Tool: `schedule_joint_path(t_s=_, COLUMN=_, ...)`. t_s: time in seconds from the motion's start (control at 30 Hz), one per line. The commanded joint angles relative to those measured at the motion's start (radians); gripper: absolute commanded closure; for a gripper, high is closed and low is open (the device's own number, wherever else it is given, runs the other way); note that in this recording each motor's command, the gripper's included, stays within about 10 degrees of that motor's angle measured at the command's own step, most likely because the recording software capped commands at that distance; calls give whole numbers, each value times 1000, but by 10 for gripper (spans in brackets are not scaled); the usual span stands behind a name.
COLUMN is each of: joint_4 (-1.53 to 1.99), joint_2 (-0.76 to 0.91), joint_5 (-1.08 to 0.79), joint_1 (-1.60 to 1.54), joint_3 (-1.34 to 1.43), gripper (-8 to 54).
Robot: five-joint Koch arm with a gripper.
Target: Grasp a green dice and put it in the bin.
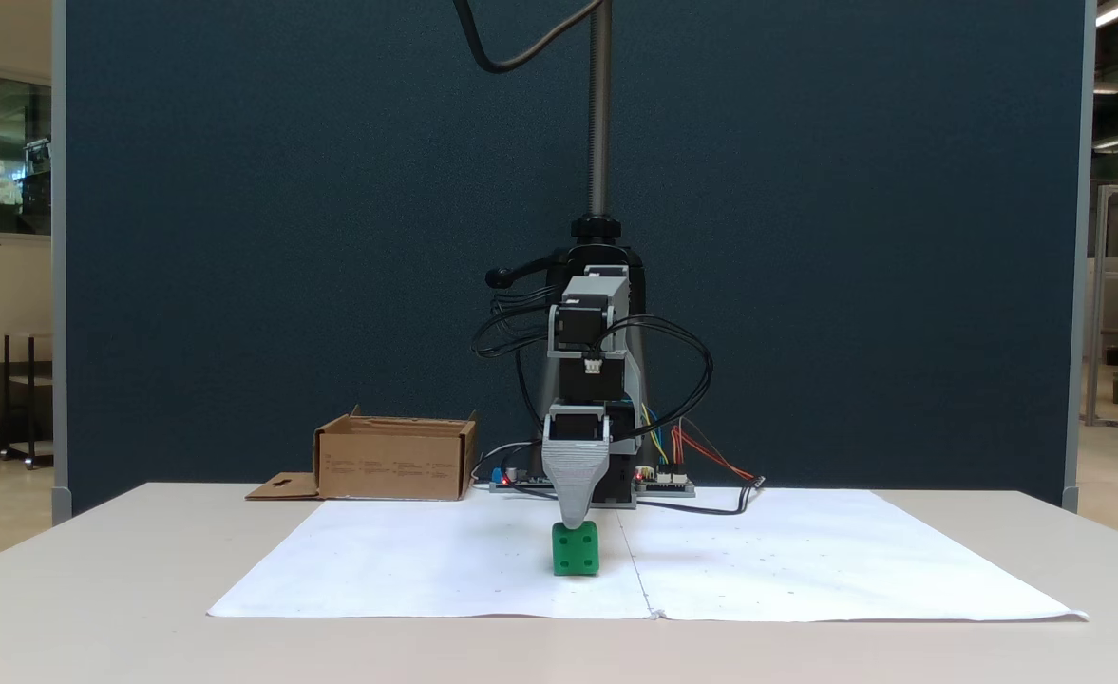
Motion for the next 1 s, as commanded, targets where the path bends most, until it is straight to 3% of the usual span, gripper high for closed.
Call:
schedule_joint_path(t_s=0.0, joint_4=-32, joint_2=58, joint_5=-103, joint_1=6, joint_3=-5, gripper=-19)
schedule_joint_path(t_s=0.97, joint_4=-166, joint_2=21, joint_5=-120, joint_1=34, joint_3=37, gripper=-10)
